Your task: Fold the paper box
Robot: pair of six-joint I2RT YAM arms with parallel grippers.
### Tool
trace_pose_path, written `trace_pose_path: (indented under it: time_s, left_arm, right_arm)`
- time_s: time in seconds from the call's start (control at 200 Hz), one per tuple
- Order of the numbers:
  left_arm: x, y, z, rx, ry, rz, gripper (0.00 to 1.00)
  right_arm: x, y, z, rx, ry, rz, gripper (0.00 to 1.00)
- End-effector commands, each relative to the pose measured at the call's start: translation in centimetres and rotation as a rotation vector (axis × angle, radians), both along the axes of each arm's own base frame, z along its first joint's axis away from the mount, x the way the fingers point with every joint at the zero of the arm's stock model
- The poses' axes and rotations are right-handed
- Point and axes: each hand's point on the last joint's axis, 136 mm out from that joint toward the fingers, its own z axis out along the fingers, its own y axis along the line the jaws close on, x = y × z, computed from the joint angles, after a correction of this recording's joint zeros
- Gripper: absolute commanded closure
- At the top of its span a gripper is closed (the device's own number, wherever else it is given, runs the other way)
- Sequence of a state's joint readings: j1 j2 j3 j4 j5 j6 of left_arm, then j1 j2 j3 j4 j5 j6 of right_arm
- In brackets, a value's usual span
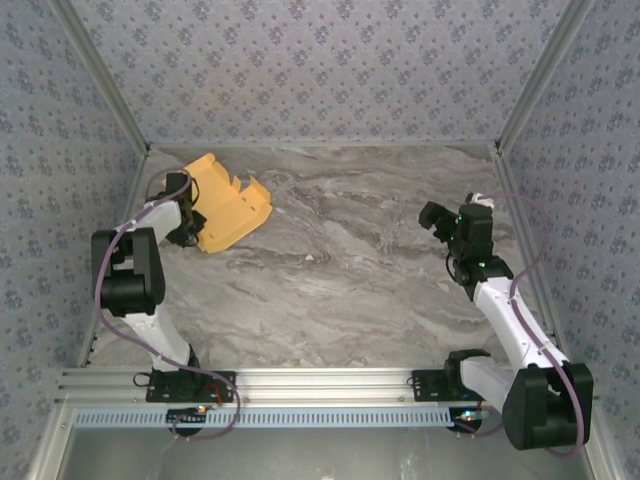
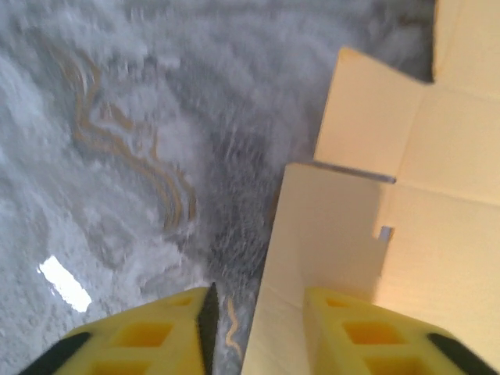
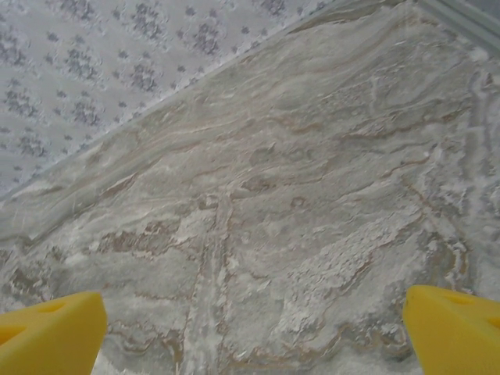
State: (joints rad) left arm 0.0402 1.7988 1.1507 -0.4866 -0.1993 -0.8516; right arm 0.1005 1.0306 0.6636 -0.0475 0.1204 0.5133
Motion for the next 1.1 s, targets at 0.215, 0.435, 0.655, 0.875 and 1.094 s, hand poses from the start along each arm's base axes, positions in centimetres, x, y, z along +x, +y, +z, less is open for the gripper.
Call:
trace_pose_path:
  time_s: [0.215,0.435,0.655,0.875,1.094]
  left_arm:
    - [-0.6,-1.1,2.5,-0.025,-0.042,-0.050,0.21]
    - [0.3,-1.5,4.3,0.002,-0.048,-0.043,0.18]
    - [1.8,-3.1,5.7,-0.015,-0.087,-0.033,0.10]
    - [1.9,-4.4,2.1,-0.054,-0.013,-0.013,0.18]
    - [0.3,-4.8,-1.2,-0.072,0.053,-0.034,0.39]
  right_arm:
    - [1.5,2.4,2.4,-0.025,-0.024,0.046,0.00]
    - [2.0,3.5,2.4,-0.052,-0.014,0.064,0.00]
    - [1.9,3.8,2.4,-0.077,-0.029,0.062,0.00]
    - [2.0,4.2,1.9,-0.086,-0.003,0.077,0.00]
    - [1.8,4.2,1.7,-0.091,0.009,0.079,0.00]
